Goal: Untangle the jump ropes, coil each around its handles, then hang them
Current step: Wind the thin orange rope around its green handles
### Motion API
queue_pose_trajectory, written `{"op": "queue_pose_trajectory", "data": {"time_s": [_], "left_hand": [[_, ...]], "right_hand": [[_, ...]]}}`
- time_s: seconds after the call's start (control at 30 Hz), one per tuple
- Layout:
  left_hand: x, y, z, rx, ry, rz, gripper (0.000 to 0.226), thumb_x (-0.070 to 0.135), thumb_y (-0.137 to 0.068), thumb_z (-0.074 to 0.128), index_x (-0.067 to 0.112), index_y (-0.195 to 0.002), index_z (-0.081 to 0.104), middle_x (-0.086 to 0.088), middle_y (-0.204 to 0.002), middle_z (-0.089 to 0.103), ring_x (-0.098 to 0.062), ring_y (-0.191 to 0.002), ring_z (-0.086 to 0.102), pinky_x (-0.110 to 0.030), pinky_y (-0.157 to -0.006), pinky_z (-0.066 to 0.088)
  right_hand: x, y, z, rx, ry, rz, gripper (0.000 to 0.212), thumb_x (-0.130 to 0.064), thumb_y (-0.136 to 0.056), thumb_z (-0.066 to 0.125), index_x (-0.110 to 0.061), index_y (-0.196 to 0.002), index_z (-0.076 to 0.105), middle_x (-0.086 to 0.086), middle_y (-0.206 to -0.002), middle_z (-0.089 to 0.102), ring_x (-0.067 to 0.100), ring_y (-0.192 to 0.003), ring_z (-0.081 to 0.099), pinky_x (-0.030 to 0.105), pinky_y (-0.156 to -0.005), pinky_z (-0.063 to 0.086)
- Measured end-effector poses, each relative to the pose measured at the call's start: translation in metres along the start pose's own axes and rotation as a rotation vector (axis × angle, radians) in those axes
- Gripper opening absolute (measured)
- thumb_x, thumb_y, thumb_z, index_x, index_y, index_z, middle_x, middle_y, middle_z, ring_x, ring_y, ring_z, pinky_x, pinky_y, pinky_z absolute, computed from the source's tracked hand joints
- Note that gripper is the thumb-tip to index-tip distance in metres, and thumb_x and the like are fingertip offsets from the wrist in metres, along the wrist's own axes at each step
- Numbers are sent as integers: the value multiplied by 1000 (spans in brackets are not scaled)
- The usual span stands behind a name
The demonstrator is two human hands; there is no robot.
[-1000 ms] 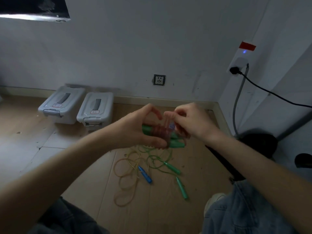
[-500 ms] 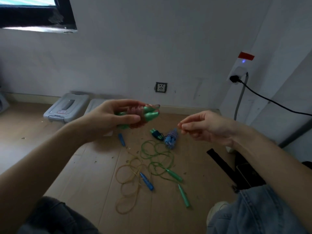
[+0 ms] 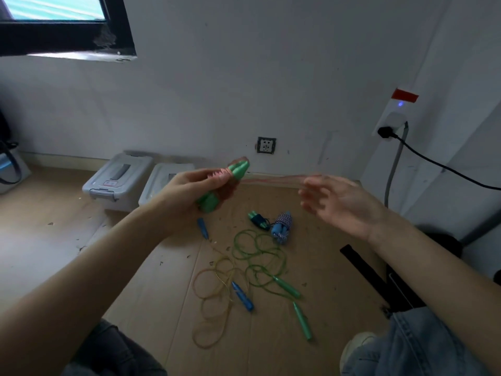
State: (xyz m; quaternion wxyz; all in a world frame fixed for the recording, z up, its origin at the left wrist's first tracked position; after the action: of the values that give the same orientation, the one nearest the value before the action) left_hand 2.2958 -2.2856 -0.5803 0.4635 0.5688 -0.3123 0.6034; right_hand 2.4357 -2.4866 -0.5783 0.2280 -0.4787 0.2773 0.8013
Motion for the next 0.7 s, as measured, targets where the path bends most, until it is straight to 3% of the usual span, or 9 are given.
{"op": "queue_pose_trajectory", "data": {"time_s": [0.13,0.23,0.3,0.4,0.5,0.63,0.7], "left_hand": [[-25,4,15,-16,-72,-200,48,30,-63,71,13,-107,63,-12,-104,67,-22,-93,64,-23,-61,54],[-25,6,22,-33,-55,-191,54,31,-62,71,12,-112,62,-13,-108,66,-24,-98,63,-23,-62,53],[-19,7,24,-84,9,-155,47,30,-65,71,14,-108,64,-10,-101,69,-19,-89,66,-22,-60,53],[-8,10,32,-155,-20,-50,38,26,-66,71,17,-103,67,-3,-91,73,-14,-81,69,-21,-63,54],[-6,10,33,-129,-89,8,33,24,-62,72,22,-95,68,0,-90,71,-13,-79,70,-22,-68,56],[-5,11,28,-143,-165,67,34,23,-64,71,24,-98,65,-1,-98,66,-11,-82,69,-19,-67,54],[-4,12,28,-159,-215,100,38,24,-66,71,25,-102,63,-1,-102,64,-8,-84,67,-17,-67,53]], "right_hand": [[4,0,30,-274,-75,-150,8,-12,-82,57,-8,-85,63,12,-96,70,22,-95,65,28,-86,53],[6,-2,36,-243,-29,-142,11,-22,-85,53,-13,-78,56,1,-68,60,18,-73,58,25,-70,53],[4,-3,32,-132,234,-220,16,-33,-83,52,-18,-79,51,-9,-59,49,10,-63,47,17,-59,46],[10,-2,39,-147,716,-329,19,-42,-81,48,-26,-88,56,-14,-71,59,2,-70,58,14,-65,47],[12,1,41,-202,716,-352,18,-16,-90,52,-27,-98,64,-14,-90,69,0,-88,65,13,-76,50],[1,6,34,-192,580,-361,14,-13,-80,60,-18,-92,65,-11,-76,72,-4,-69,65,6,-58,46],[-2,8,34,-211,549,-372,15,-14,-75,62,-14,-90,64,-9,-74,73,-2,-67,66,7,-57,46]]}}
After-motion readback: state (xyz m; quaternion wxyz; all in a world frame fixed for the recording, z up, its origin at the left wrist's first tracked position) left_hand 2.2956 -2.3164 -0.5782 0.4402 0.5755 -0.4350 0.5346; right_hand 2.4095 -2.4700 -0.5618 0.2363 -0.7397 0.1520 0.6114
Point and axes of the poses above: each hand's wrist, its own y-axis away from the middle knuckle, its own z-axis out of the palm, x = y × z, the point moved 4 cm from there along -y, towards the middle knuckle
